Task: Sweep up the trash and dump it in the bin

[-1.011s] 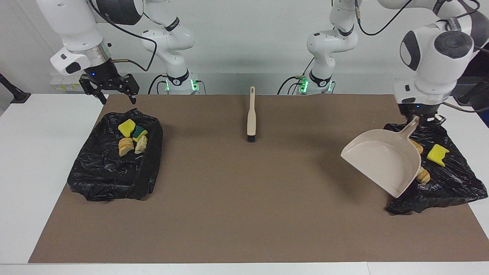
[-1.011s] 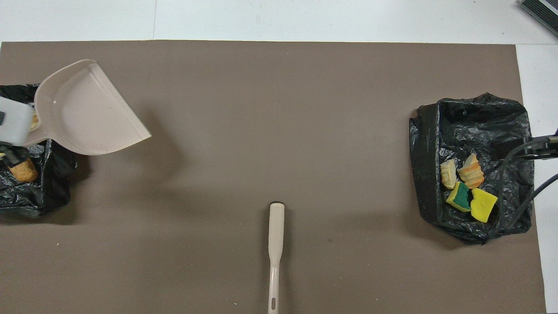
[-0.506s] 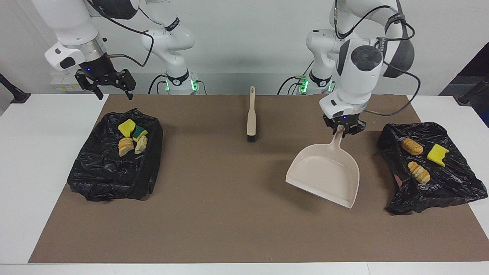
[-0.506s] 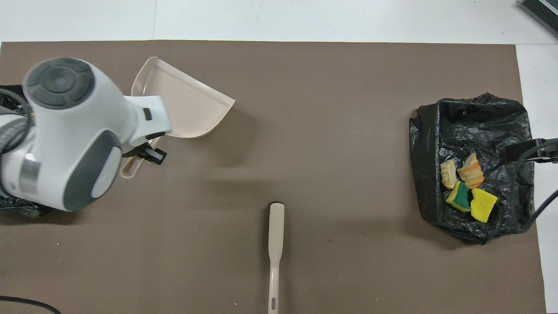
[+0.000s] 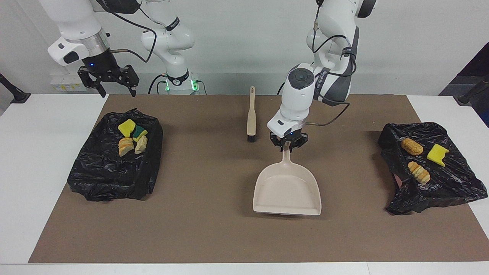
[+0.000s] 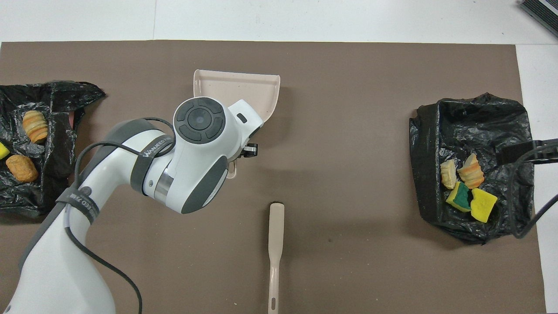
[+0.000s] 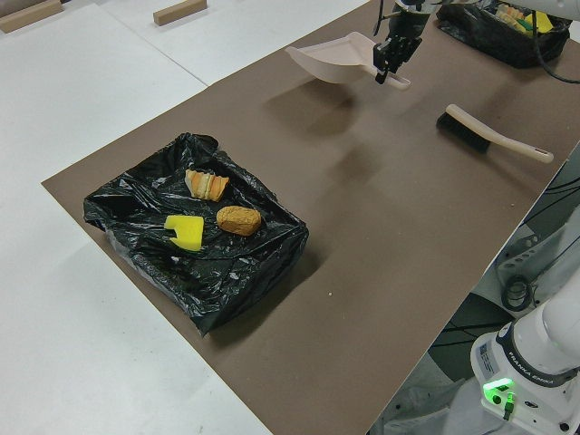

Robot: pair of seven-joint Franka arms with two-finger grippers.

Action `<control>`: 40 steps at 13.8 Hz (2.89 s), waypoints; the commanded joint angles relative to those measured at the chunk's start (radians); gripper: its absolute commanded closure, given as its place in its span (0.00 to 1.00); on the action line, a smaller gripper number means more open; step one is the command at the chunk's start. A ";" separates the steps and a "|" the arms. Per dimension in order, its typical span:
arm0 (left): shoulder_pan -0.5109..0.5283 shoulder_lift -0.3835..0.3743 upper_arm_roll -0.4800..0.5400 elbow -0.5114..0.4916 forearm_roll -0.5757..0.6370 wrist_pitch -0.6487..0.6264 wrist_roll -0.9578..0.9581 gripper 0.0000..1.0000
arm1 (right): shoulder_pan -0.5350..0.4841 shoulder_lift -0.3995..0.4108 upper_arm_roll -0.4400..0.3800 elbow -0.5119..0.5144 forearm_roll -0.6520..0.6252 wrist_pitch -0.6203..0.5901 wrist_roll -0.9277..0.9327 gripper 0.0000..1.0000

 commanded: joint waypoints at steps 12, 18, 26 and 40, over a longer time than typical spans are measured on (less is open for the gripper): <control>-0.129 0.185 0.010 0.093 -0.071 0.171 -0.246 0.70 | 0.007 -0.024 0.009 -0.026 -0.024 0.010 -0.044 0.00; -0.109 0.061 0.024 0.070 -0.071 0.066 -0.217 0.00 | 0.005 -0.025 0.009 -0.030 -0.024 0.010 -0.042 0.00; 0.196 -0.324 0.030 0.003 -0.069 -0.373 0.279 0.00 | 0.002 -0.024 0.009 -0.028 -0.020 0.045 -0.081 0.00; 0.373 -0.333 0.090 0.325 -0.015 -0.748 0.595 0.00 | 0.000 -0.033 0.008 -0.045 -0.012 0.040 -0.085 0.00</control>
